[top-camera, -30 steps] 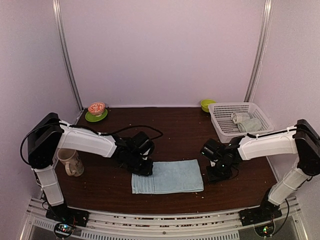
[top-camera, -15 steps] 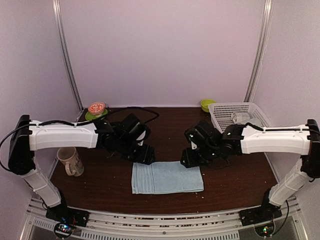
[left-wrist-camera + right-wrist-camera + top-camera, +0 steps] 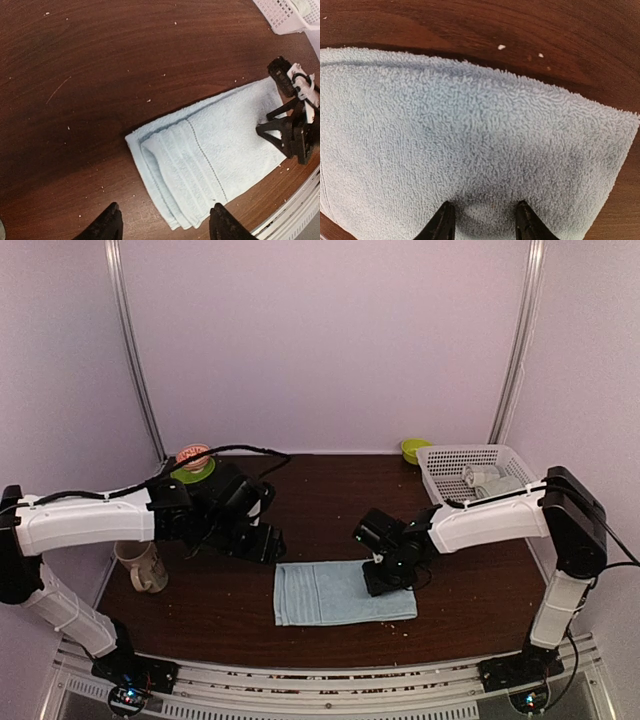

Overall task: Roll the towels
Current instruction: Adjust the towel at the center of the board.

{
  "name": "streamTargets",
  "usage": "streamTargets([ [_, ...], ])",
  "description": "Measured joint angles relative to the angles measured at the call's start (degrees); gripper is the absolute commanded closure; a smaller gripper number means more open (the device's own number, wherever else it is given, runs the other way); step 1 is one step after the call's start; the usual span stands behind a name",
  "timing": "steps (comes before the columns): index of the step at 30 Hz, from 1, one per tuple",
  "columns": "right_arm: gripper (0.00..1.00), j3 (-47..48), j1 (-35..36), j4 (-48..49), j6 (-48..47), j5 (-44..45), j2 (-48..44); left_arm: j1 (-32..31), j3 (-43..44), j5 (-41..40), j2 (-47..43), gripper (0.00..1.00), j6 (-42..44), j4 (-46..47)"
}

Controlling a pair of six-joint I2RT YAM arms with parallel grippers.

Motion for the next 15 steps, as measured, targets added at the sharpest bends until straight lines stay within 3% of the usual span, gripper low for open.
streamTargets([
  [9, 0.57, -5.4, -5.0, -1.1, -3.0, 0.0, -4.4, 0.0, -0.7, 2.1, 3.4, 0.45, 1.0, 1.6],
  [15, 0.52, -6.6, -6.8, -4.3, -3.2, -0.4, -8.0, -0.4, 2.1, 4.8, 8.3, 0.50, 2.8, 2.6],
])
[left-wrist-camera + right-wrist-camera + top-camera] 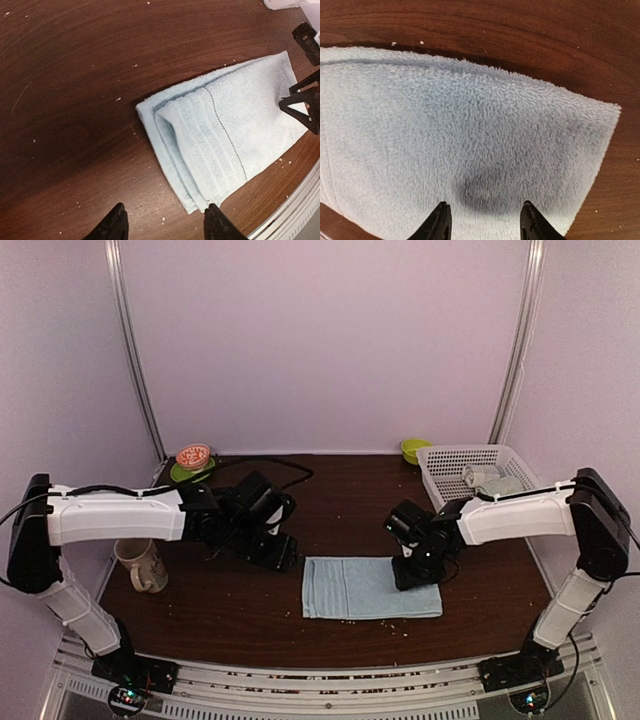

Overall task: Roll the towels
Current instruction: Adjust the towel at the center of the board.

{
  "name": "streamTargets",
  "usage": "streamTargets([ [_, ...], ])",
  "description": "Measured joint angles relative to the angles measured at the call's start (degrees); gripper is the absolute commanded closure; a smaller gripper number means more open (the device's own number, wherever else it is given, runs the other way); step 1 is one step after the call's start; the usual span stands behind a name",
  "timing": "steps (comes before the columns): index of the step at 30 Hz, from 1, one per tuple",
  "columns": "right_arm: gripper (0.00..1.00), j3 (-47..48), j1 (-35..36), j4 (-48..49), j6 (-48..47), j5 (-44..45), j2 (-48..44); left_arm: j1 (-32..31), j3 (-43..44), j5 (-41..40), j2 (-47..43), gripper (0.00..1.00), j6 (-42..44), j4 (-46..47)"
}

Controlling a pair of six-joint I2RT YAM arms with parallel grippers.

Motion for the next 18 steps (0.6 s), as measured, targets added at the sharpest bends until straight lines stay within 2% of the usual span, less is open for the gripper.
streamTargets([
  [7, 0.50, -1.7, 0.0, 0.7, 3.8, 0.2, -14.6, -1.0, 11.6, 4.7, 13.1, 0.63, 2.2, 2.3],
  [10, 0.49, -7.8, 0.0, 4.7, 7.4, 0.6, -21.7, -1.1, 15.1, 6.0, 18.3, 0.71, 3.3, 3.0],
  [18, 0.48, -23.8, 0.0, 11.3, 17.4, 1.8, -29.9, -0.7, 16.0, 4.9, 25.2, 0.96, 3.8, 2.9],
])
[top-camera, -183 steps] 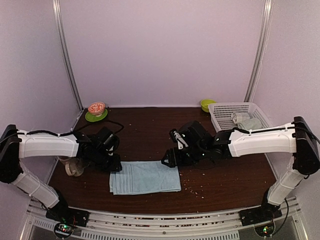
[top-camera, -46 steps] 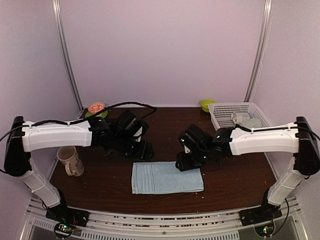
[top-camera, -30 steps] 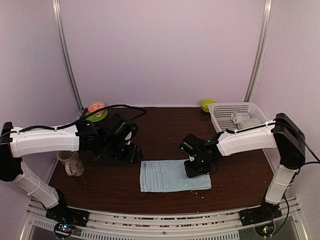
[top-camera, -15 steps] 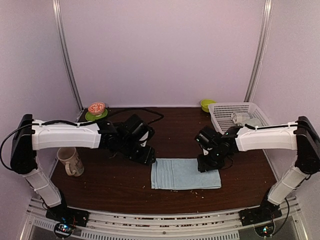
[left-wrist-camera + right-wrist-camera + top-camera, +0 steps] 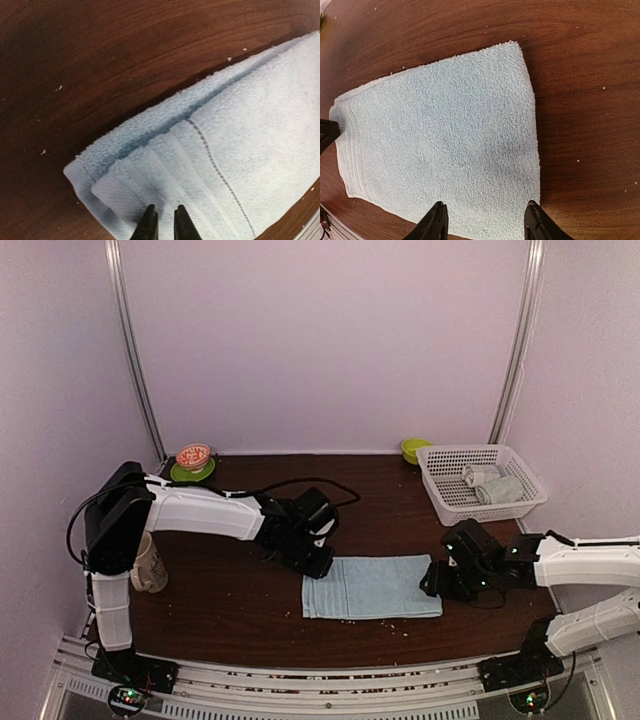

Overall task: Roll the towels
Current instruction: Adjust the towel at the center of the board.

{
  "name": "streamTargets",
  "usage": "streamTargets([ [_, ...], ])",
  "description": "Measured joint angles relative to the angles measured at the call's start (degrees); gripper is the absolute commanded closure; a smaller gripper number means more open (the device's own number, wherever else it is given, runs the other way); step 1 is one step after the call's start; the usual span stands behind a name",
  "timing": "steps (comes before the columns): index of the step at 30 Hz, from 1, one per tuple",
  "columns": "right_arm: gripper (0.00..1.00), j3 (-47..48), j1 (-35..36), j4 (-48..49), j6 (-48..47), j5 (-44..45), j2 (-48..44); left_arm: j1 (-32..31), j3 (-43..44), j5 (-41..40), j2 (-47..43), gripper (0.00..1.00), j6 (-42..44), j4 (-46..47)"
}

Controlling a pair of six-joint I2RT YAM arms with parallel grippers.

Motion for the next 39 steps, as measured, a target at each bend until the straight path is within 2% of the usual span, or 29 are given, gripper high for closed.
streamTargets([
  [2, 0.47, -2.2, -0.1, 1.9, 2.2, 0.1, -1.7, 0.8, -1.6, -0.5, 0.0, 1.00, -0.4, 0.3],
  [13, 0.47, -12.6, -5.3, 13.8, 11.2, -3.3, -3.9, 2.4, -7.9, -1.8, -1.6, 1.00, -3.1, 6.0],
  [18, 0.50, -13.1, -5.9, 17.3, 12.6, -5.4, -2.5, 2.4, -8.7, -1.8, -1.9, 1.00, -4.2, 7.2],
  [22, 0.57, -14.4, -6.1, 20.5, 14.7, -6.4, -2.3, 2.4, -8.8, -1.7, -1.9, 1.00, -4.6, 7.4],
  [34, 1.00, -16.1, -6.5, 25.5, 17.5, -7.8, 0.7, 2.4, -10.0, -1.7, -2.5, 1.00, -4.9, 8.9],
  [39, 1.00, -14.7, -6.8, 20.6, 14.9, -6.5, -1.0, 2.4, -11.0, -1.2, -3.1, 1.00, -5.1, 10.0],
])
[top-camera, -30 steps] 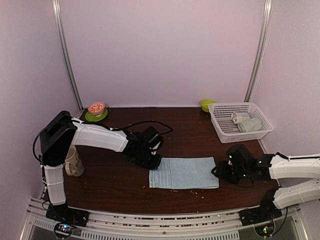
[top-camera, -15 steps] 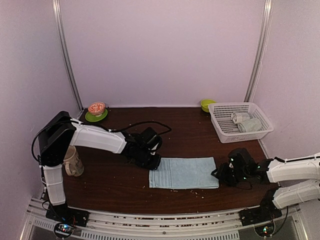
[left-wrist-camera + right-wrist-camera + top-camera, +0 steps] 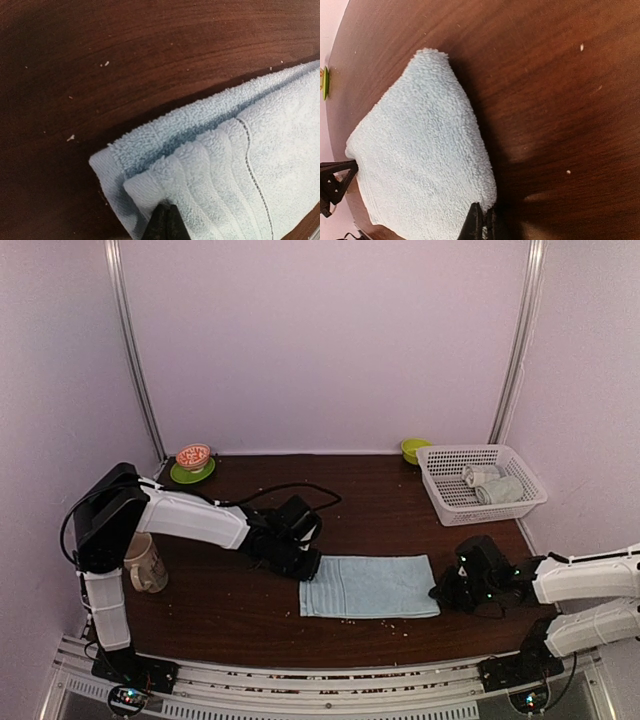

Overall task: Roll the towels
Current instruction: Adjust the towel at the center of the board.

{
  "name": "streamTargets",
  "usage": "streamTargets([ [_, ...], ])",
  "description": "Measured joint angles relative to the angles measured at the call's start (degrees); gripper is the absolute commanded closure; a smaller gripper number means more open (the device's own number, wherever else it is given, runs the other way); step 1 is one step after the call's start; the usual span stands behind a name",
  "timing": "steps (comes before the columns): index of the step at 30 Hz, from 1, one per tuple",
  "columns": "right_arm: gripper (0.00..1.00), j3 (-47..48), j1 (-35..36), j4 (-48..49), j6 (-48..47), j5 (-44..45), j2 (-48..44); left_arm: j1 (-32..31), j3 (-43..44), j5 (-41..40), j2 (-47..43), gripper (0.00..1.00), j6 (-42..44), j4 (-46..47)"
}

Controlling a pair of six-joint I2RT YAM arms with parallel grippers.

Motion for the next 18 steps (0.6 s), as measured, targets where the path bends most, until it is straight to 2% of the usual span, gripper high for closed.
streamTargets([
  [5, 1.00, 9.1, 0.0, -11.8, -9.4, 5.0, -4.3, 0.0, -0.9, 2.1, -0.6, 1.00, -0.9, 0.5],
  [9, 1.00, 16.2, 0.0, -16.4, -17.9, 6.4, -4.7, 0.0, -0.9, 3.6, -0.7, 1.00, -2.0, 0.5],
  [12, 1.00, 20.1, 0.0, -18.7, -23.9, 6.2, -3.0, 0.0, -0.9, 4.6, -0.7, 1.00, -2.9, 0.5],
  [18, 1.00, 21.9, 1.4, -21.0, -29.5, 6.4, 3.7, 0.0, -0.9, 5.5, -0.7, 1.00, -4.7, 0.4],
])
